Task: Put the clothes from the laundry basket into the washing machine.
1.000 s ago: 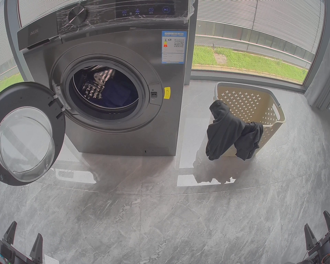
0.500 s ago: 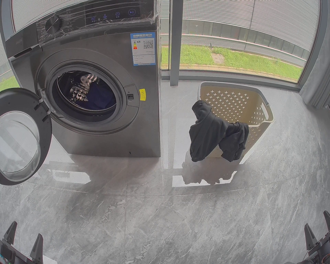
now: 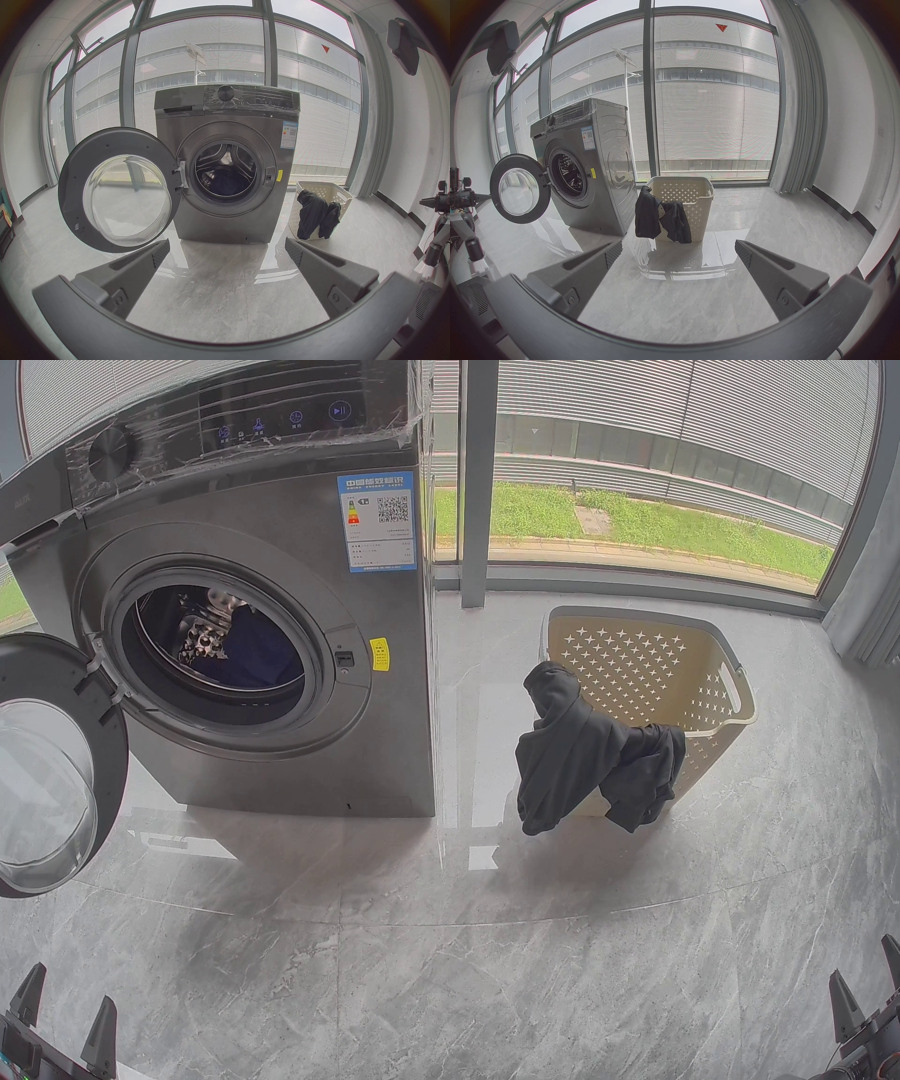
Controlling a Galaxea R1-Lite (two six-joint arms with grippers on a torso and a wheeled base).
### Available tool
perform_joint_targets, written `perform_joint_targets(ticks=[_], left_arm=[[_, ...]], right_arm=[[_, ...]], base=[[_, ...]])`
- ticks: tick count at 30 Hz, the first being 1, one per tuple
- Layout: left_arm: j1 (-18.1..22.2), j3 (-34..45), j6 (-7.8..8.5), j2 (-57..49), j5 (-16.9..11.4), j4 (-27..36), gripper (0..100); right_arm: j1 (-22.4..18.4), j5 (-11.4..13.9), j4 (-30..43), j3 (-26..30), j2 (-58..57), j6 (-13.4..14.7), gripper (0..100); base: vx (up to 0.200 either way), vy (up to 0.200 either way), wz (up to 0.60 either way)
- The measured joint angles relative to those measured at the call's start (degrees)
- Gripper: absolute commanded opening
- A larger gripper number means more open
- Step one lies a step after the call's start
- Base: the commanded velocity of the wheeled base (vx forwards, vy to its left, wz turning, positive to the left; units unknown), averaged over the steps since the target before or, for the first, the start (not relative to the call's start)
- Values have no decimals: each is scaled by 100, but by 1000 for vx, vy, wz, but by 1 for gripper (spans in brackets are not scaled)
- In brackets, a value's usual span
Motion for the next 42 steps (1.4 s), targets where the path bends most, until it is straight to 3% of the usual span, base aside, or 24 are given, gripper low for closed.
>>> perform_joint_targets(ticks=[23, 32, 42], left_arm=[[6, 0, 6, 6, -9, 0, 100], [9, 0, -6, 9, -4, 2, 100], [4, 0, -13, 9, -15, 2, 100]], right_arm=[[-5, 0, 0, 0, 4, 0, 100], [-2, 0, 2, 0, 4, 0, 100], [-5, 0, 0, 0, 4, 0, 100]], base=[[0, -183, 0], [0, 0, 0], [120, 0, 0]])
